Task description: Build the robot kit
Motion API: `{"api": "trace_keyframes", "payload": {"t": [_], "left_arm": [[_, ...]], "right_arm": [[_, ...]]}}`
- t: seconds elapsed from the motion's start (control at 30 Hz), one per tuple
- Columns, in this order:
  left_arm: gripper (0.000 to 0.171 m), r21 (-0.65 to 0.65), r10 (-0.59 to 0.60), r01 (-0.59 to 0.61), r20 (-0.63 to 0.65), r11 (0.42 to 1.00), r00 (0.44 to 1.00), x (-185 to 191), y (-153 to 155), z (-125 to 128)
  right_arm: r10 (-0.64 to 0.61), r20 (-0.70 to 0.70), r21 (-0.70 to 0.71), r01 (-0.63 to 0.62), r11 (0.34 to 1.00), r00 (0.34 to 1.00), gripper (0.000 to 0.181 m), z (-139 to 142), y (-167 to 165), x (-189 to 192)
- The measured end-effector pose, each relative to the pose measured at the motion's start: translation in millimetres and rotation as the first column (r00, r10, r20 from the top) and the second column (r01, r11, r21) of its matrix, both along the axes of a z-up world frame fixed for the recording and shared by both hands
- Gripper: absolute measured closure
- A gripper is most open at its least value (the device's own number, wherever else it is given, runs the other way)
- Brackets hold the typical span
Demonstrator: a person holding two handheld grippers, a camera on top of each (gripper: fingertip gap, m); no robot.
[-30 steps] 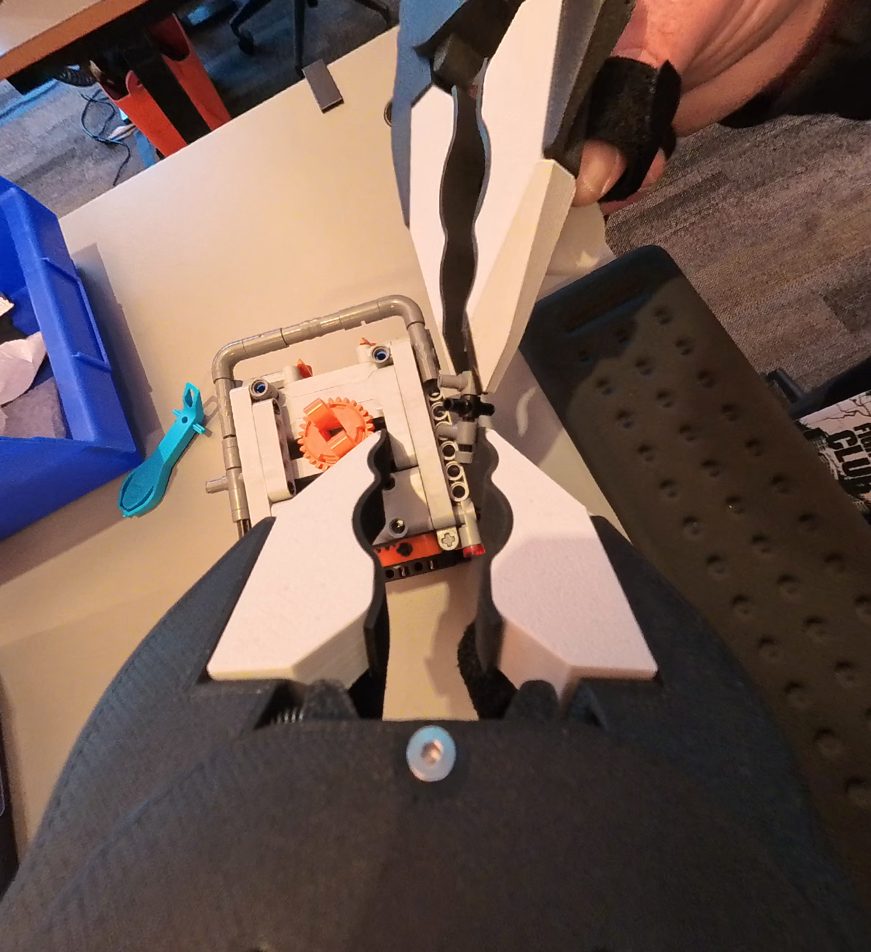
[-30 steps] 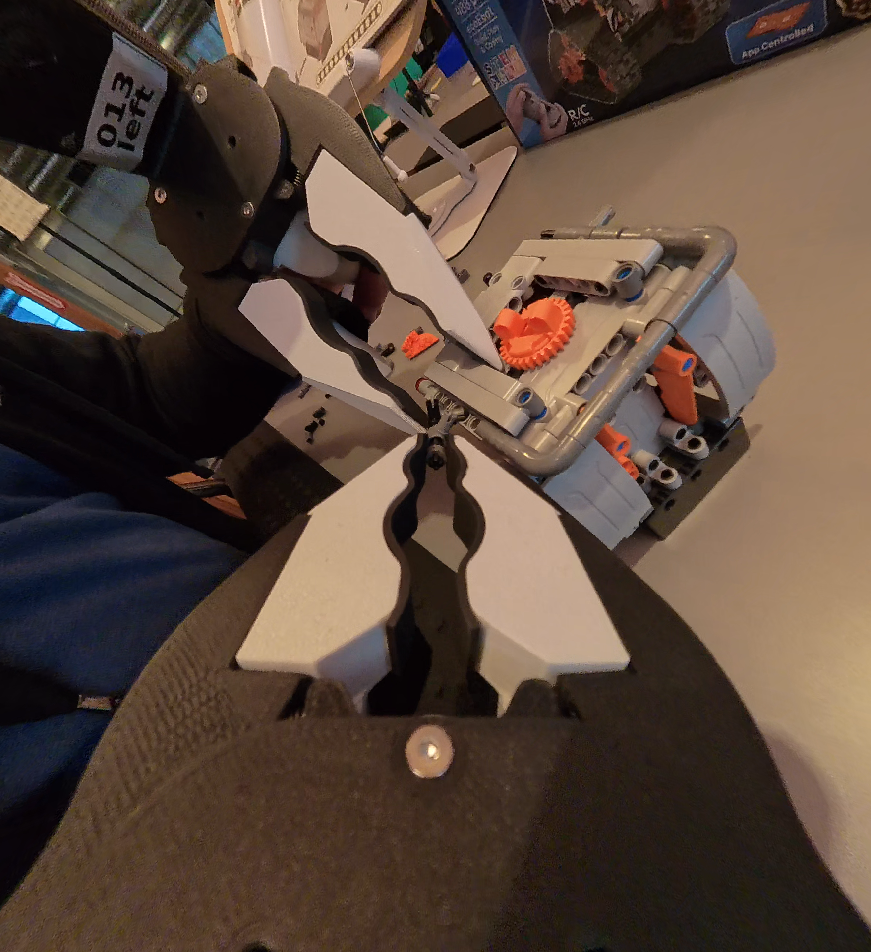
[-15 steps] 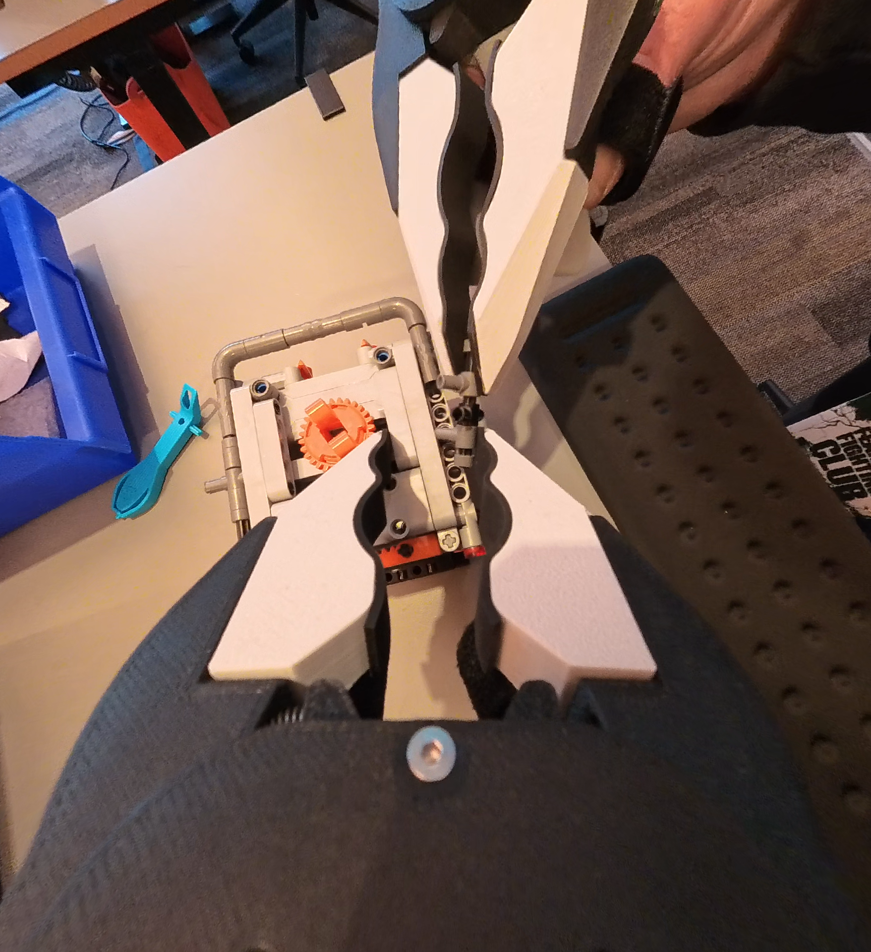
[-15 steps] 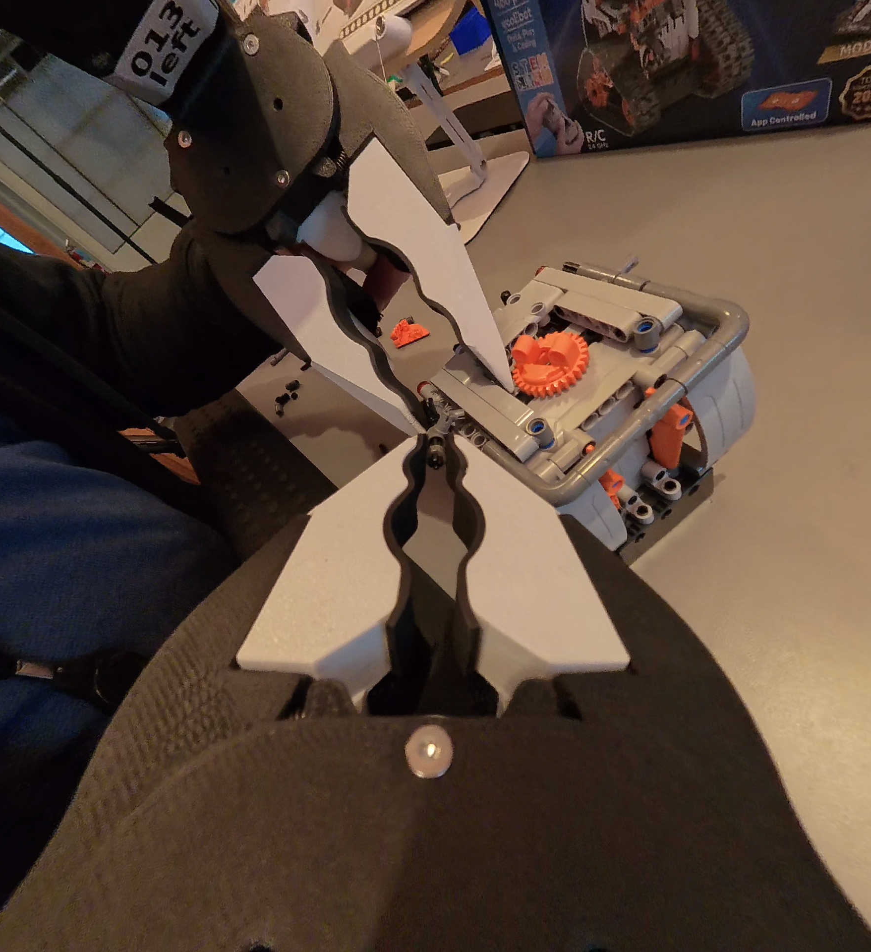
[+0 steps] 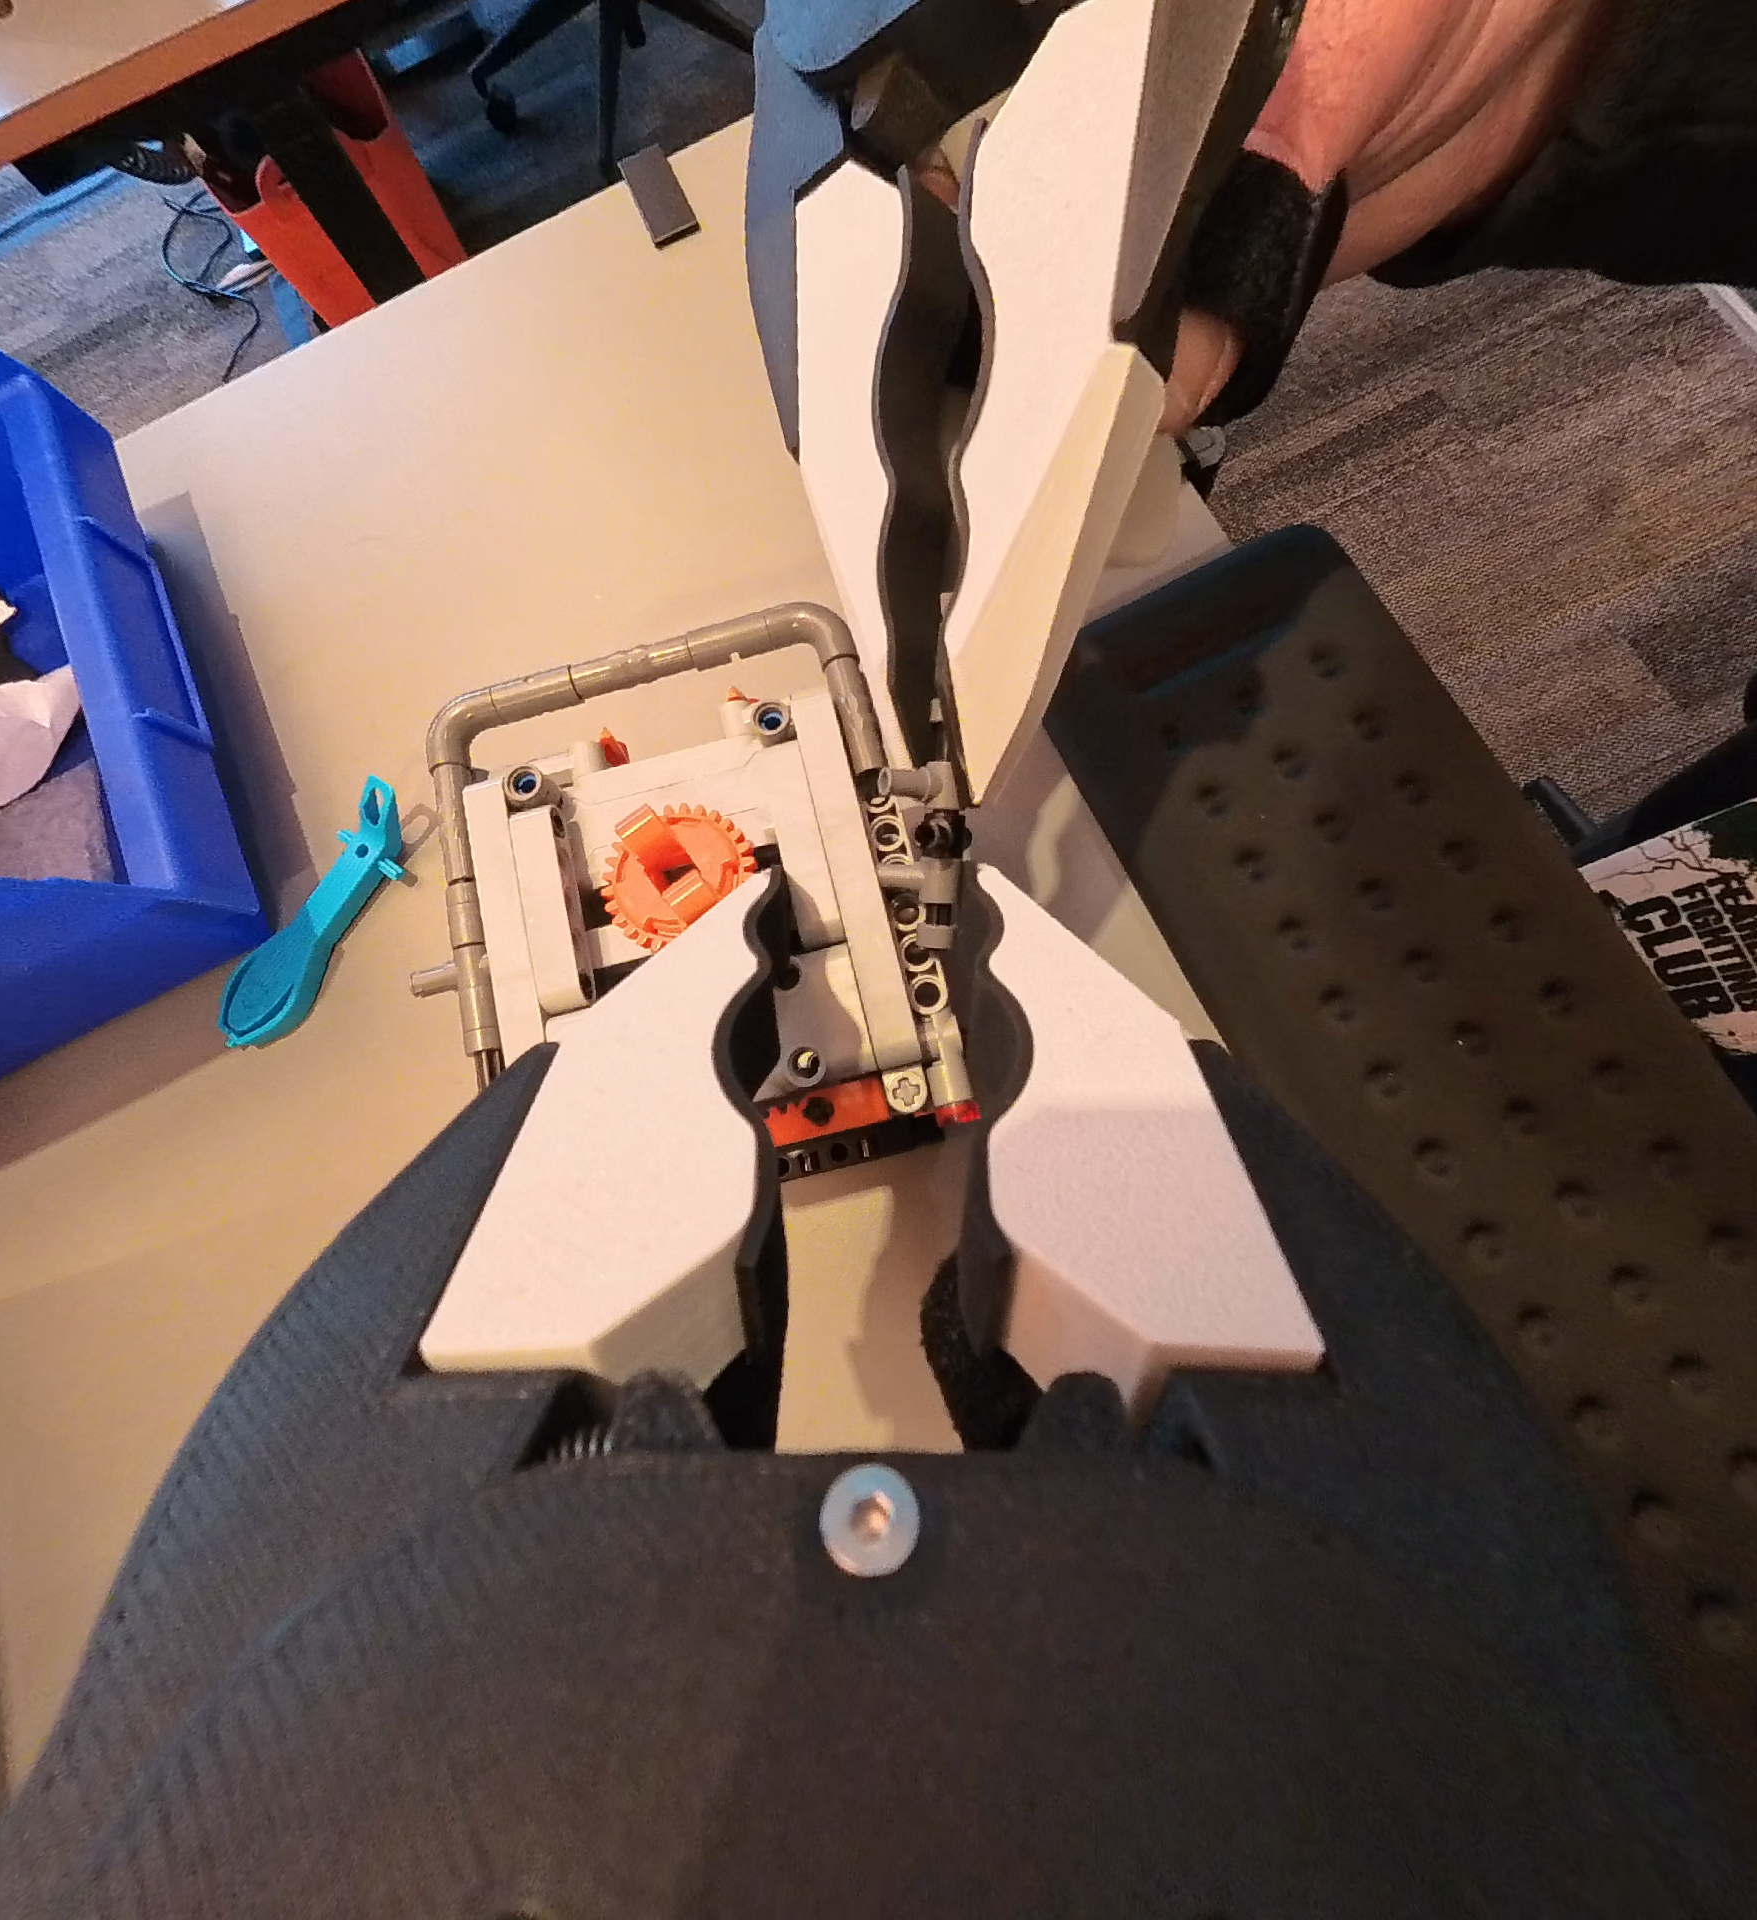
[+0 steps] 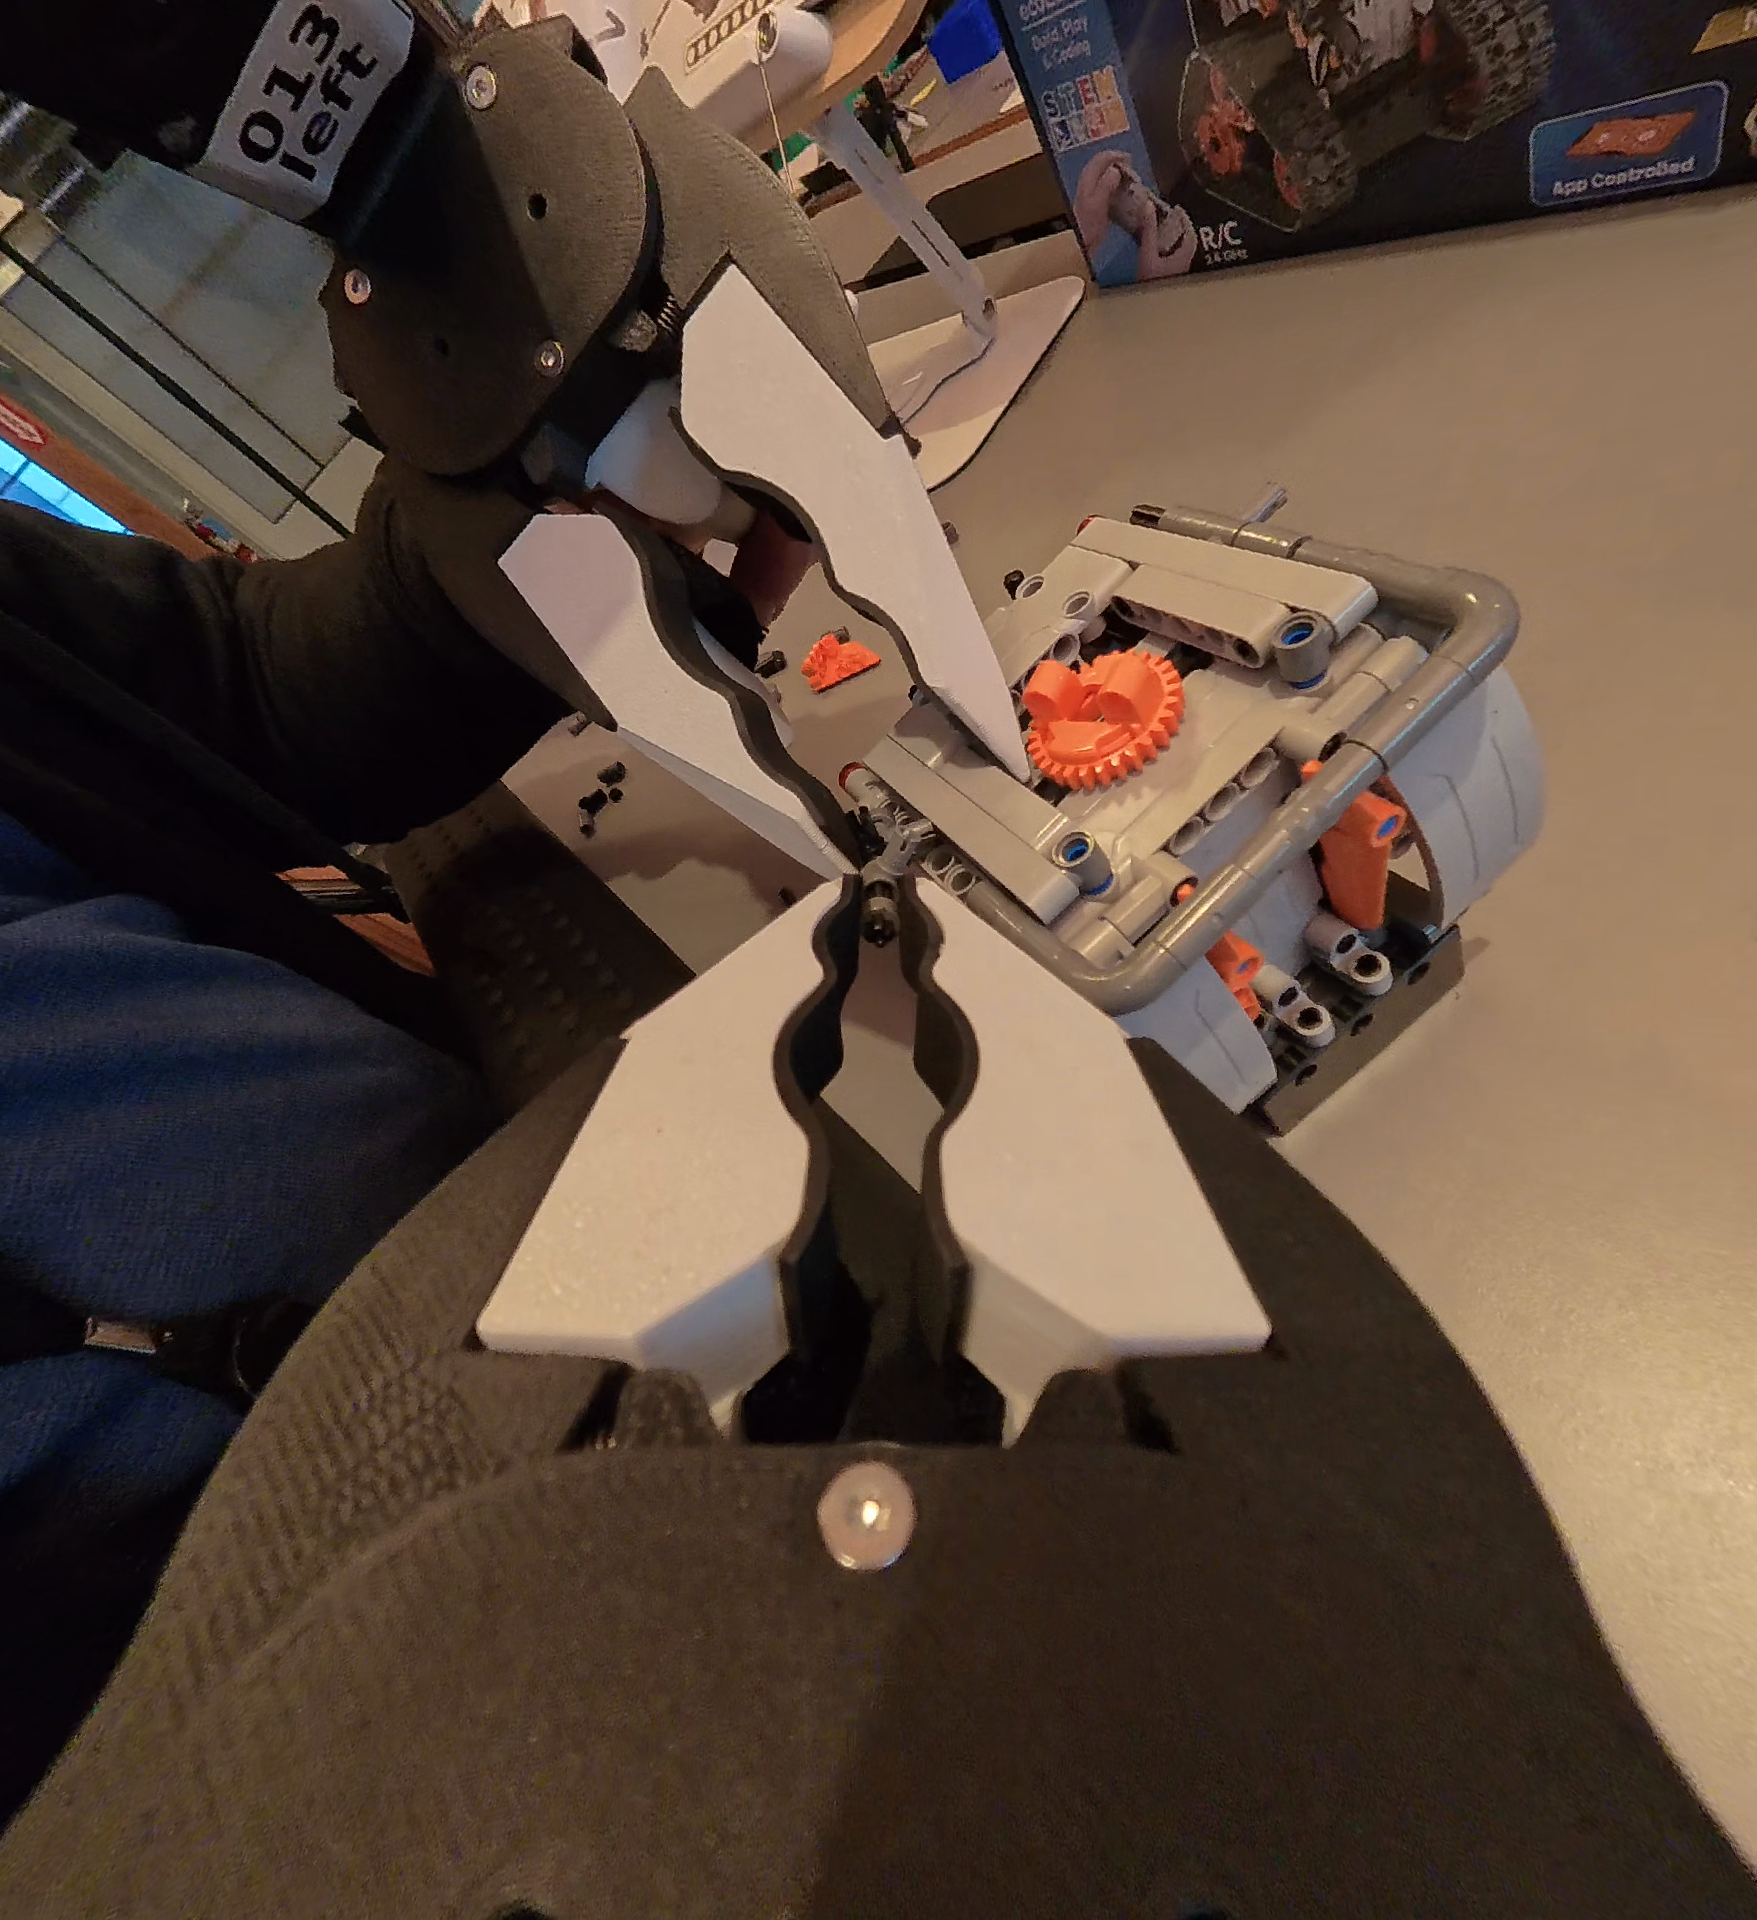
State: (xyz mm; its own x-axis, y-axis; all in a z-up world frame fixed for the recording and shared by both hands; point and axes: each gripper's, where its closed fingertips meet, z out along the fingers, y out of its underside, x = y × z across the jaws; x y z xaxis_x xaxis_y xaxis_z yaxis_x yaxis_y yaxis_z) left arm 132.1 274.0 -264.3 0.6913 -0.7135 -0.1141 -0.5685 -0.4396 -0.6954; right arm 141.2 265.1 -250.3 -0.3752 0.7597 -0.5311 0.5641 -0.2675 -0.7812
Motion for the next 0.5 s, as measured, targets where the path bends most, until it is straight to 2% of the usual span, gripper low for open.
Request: {"api": "trace_keyframes", "payload": {"t": [0.5], "left_arm": [[0.142, 0.001, -0.007, 0.007, 0.006, 1.0, 1.0, 2.1, 0.4, 0.1]], "right_arm": [[-0.009, -0.021, -0.037, 0.009, 0.999, 1.0, 0.177, 0.4, 0.9, 3.5]]}}
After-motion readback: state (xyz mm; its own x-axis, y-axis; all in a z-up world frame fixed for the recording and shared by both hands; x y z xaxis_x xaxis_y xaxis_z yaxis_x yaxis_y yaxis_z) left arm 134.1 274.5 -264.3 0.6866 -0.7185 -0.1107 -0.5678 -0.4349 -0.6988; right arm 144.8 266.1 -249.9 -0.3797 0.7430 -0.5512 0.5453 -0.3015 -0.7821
